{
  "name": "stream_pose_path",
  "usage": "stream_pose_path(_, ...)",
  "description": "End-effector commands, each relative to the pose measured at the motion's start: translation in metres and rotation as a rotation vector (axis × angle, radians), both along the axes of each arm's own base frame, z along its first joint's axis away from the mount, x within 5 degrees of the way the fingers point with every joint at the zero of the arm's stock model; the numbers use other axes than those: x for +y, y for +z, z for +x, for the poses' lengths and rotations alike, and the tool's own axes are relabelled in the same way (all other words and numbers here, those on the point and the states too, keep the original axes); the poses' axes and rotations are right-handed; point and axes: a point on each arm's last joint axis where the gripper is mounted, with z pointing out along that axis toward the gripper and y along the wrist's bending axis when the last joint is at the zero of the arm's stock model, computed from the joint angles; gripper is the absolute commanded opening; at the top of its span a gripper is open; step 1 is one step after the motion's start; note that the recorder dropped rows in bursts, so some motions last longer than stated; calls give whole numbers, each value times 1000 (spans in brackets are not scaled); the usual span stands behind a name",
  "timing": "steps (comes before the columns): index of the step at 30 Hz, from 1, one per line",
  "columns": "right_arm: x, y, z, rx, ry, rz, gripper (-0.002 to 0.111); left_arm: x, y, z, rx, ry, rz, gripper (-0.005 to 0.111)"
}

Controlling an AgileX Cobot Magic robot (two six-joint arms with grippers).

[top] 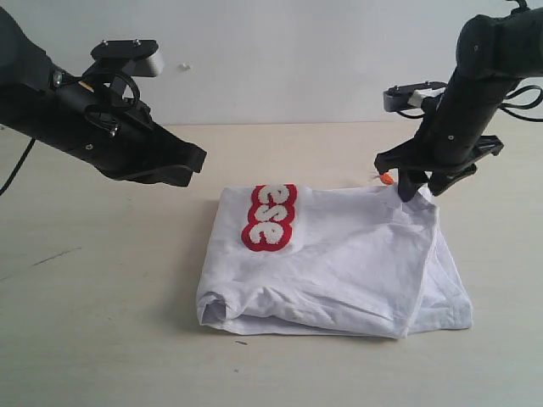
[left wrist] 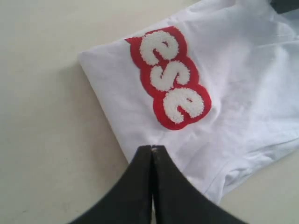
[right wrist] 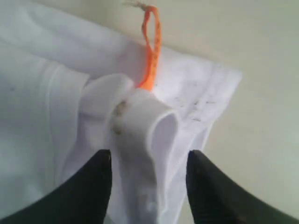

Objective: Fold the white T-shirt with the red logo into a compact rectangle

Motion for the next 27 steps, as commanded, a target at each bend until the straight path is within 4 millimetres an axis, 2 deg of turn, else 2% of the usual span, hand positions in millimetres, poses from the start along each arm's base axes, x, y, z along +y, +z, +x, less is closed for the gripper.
stream_pose_path(1, -6, 30, -1, -96, -63, -57, 46, 1, 1, -1, -3, 0, -4, 0)
stream_pose_path(3, -5, 42, -3, -121, -69, -44, 42, 1, 1, -1, -5, 2, -4, 0)
stream_pose_path(6, 0, 51, -8, -116, -56, 16, 28, 1, 1, -1, -5, 2, -4, 0)
stream_pose_path(8, 9, 50, -11, -89, -2, 101, 17, 1, 1, -1, -5, 2, -4, 0)
stream_pose_path(10, 23, 42, -15, -64, 79, 188, 3, 1, 1, -1, -5, 2, -4, 0)
stream_pose_path(11, 28, 36, -17, -52, 108, 210, 0, 1, 2, -1, -4, 2, -6, 0)
stream_pose_path(13, 39, 19, -19, -19, 156, 213, 0, 1, 1, -1, 0, 0, -5, 0)
stream_pose_path(15, 40, 4, -20, 27, 177, 161, 0, 1, 1, -2, 9, -4, -3, 0)
stream_pose_path(19, 26, -31, -20, 158, 105, -7, 0, -3, -4, -7, 22, -21, -4, 0)
stream_pose_path(21, 18, -45, -20, 195, 73, -91, 0, -9, -13, -11, 20, -46, 6, 0)
stream_pose_path(24, 14, -58, -20, 224, 52, -134, 0, -18, -26, -13, 15, -66, 24, 0)
stream_pose_path(27, 16, -61, -19, 221, 49, -124, 0, -21, -31, -12, 22, -69, 28, 0)
